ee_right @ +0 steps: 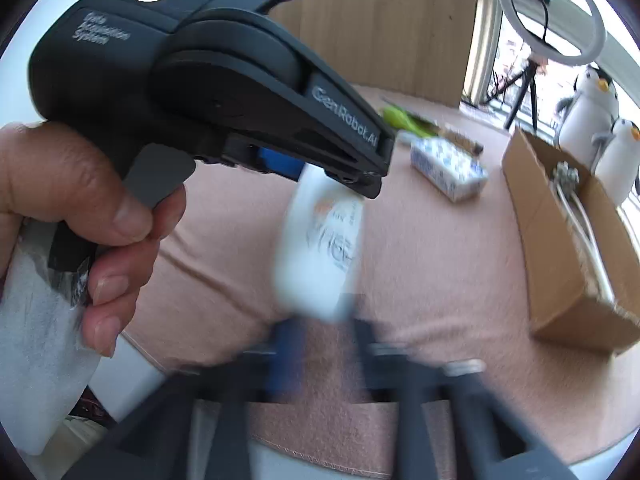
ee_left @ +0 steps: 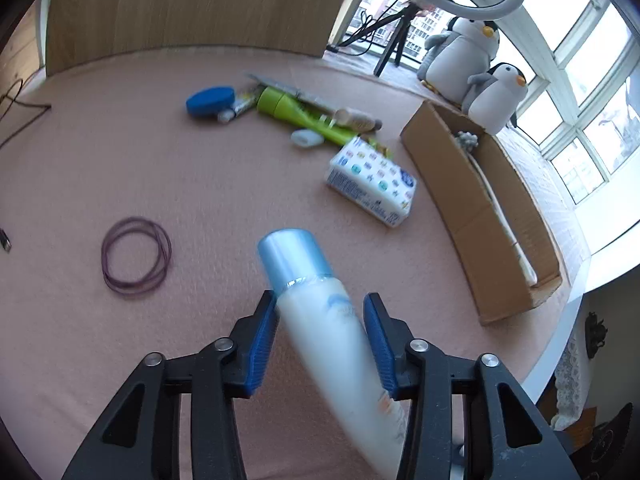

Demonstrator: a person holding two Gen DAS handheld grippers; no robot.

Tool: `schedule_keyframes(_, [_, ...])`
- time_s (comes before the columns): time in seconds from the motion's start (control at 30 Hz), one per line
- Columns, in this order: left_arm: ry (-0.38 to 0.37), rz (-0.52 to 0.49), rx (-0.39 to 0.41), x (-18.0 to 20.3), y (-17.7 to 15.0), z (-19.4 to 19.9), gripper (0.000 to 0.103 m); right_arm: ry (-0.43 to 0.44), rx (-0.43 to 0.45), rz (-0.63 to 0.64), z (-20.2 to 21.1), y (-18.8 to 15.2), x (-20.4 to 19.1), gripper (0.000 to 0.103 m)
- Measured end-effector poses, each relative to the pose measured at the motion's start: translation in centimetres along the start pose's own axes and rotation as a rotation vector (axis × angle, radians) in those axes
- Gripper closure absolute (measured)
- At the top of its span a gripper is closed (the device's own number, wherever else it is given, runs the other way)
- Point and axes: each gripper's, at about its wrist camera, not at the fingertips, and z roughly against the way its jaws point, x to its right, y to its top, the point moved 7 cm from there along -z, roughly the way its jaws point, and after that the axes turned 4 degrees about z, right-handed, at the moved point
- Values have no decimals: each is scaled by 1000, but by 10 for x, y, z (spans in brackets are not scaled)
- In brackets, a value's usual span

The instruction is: Organize objects

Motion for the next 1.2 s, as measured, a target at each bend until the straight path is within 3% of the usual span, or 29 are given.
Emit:
schedule_keyframes(0.17, [-8,-64,54,18,19,20,60,-21,30,38,5,23,-3,101])
schedule_keyframes(0.3, [-22,-26,10,9,15,11,70,-12,32,-24,2,21,7,102])
schedule_keyframes(0.47, [-8,-15,6,1,4,3,70,-17,-4,-74,-5,12,18,100])
schedule_keyframes(0.6, [4,11,-51,-18,-13,-14,69,135,-63,-224,-16,-5,19,67])
schedule_keyframes(0.63, [-5,27,-58,-23,-16,-16,68,173,-67,-252,-18,-8,16,64])
schedule_keyframes(0.77, [-18,82,-70,-39,-28,-13,64,193,-85,-252,-26,-9,4,59])
schedule_keyframes(1.0, [-43,178,-47,-70,-37,7,45,249,-94,-177,-39,11,-41,50])
schedule_keyframes(1.2, [41,161,26,-101,-31,39,44,279,-102,-168,-55,25,-55,50])
